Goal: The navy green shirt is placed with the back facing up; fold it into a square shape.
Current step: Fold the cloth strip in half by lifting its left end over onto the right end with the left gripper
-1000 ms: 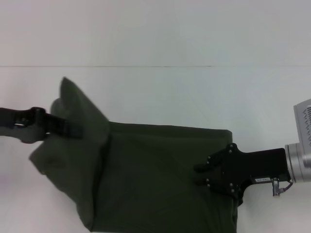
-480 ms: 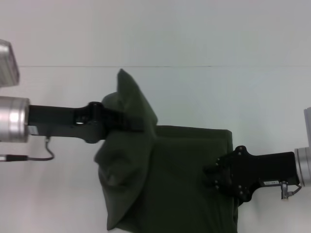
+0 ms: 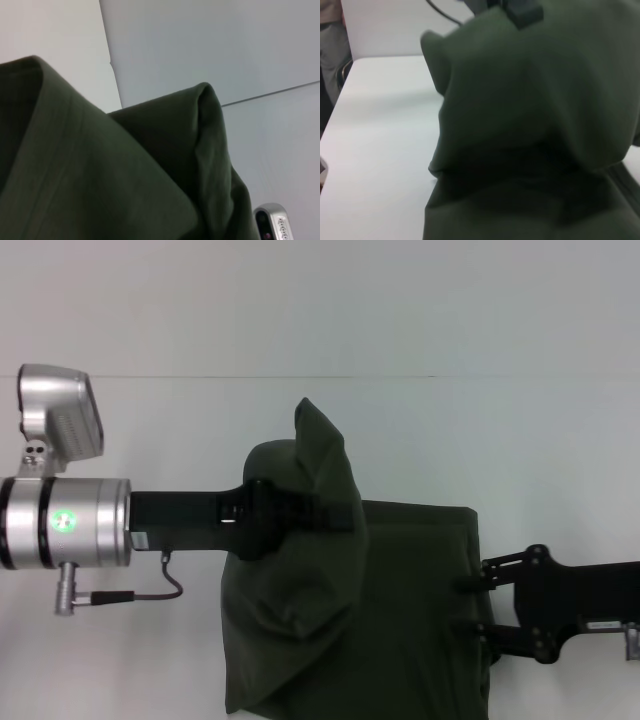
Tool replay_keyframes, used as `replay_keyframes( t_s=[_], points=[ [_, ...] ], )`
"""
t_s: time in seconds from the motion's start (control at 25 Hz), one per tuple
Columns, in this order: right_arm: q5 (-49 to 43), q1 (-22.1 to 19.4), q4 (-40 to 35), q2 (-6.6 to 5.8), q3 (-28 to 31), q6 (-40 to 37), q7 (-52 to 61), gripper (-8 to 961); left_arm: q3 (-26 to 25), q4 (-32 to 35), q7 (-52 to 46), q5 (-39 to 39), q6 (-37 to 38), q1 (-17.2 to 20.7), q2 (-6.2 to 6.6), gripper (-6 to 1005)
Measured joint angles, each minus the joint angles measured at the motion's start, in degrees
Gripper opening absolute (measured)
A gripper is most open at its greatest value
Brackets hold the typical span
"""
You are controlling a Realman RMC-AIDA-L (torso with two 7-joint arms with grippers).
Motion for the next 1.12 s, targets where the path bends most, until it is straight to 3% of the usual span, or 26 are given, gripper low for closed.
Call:
replay_keyframes(
  t_s=[0.12,0.6,1.12],
  points=[
    [-0.2,-0.9,-1.2,-0.06,2.4,-1.7,0.0,495,0.0,-0.1,0.8,0.0,-1.2,0.0,-0.97,140],
    [-0.5,-2.5,-1.3,-0.12,4.6,-1.9,0.0,567,2.6,-7.0,5.5,0.3,-8.7,0.2,-3.66,140],
    [-0.6,-2.8,-1.3,-0.19,4.6,-1.7,0.0,577,3.7,-13.2,10.5,0.1,-14.8,-0.4,-3.93,198]
  ],
)
